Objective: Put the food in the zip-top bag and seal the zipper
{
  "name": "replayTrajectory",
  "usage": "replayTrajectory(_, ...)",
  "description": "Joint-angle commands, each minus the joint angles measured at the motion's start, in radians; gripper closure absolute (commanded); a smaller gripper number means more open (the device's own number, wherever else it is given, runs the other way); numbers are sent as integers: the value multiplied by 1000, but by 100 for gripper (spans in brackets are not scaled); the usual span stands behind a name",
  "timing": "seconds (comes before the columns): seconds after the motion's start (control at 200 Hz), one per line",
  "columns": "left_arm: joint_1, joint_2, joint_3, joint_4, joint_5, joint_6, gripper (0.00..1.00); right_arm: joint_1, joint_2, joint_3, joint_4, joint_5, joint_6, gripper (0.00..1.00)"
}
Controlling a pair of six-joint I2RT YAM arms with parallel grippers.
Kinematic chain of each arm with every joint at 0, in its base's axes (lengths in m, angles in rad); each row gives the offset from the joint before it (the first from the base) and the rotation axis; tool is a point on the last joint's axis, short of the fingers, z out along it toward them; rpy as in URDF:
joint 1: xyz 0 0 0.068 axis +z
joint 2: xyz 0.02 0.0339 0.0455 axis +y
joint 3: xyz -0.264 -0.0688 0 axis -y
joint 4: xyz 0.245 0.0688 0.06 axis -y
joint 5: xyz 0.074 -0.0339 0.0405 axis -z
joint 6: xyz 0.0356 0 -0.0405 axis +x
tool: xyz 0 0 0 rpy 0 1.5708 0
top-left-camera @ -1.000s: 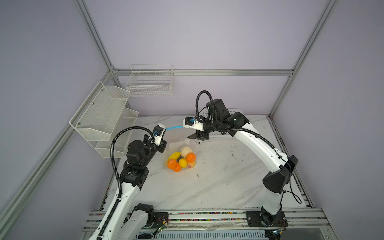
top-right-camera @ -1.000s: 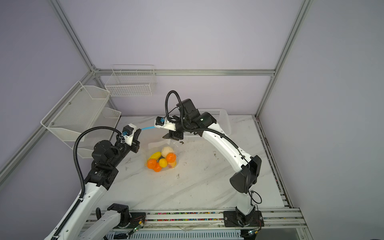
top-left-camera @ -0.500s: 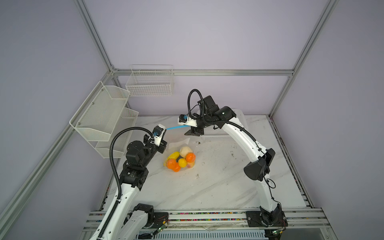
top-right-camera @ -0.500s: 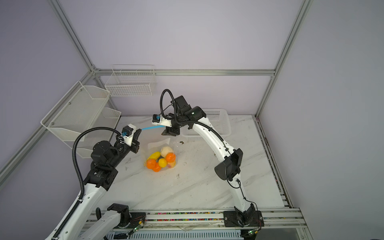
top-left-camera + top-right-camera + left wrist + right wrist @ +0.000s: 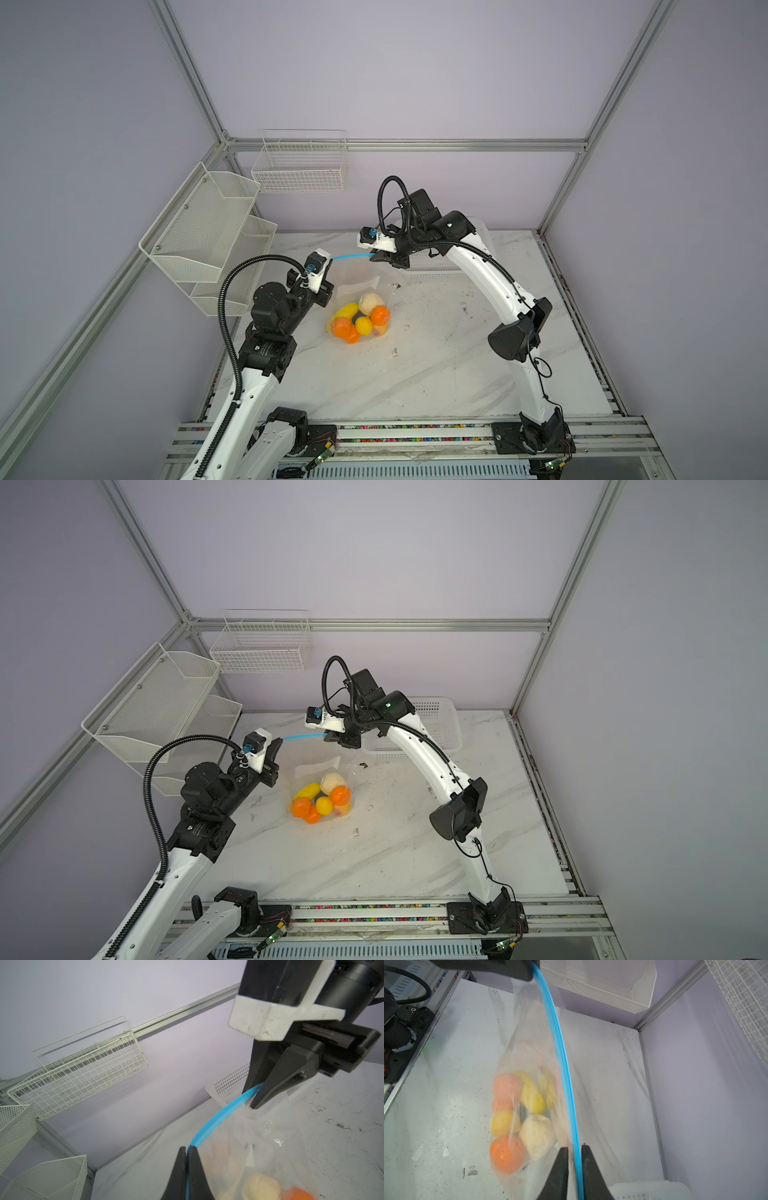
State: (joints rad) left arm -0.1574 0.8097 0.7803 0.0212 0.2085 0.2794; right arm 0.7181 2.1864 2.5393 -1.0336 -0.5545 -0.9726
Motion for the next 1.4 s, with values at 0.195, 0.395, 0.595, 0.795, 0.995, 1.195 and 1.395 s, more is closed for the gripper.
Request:
replayTrajectory(0.195, -1, -35, -27, 48, 11, -34, 100, 0, -65, -27, -27, 0, 10, 95)
replayTrajectory(0.395, 0, -54, -11, -9, 52, -62, 100, 1, -105, -47, -46, 23, 40, 100)
replayTrajectory(0.595, -3, -81, 4, -63, 154, -123, 100, 16, -199, -144, -26, 55, 115, 100)
replayTrajectory(0.795, -40, -124, 24, -145, 212, -166, 100, 55, -343, -336, 50, 89, 222, 100)
replayTrajectory(0.995, -94, -203, 14, -223, 238, -237, 100, 122, -489, -496, 109, 149, 324, 100)
replayTrajectory(1.195, -140, -348, 1, -375, 181, -312, 100, 204, -553, -577, 126, 201, 399, 100)
replayTrajectory(1.395, -140, -434, -86, -515, 66, -390, 100, 207, -455, -606, 168, 121, 355, 100)
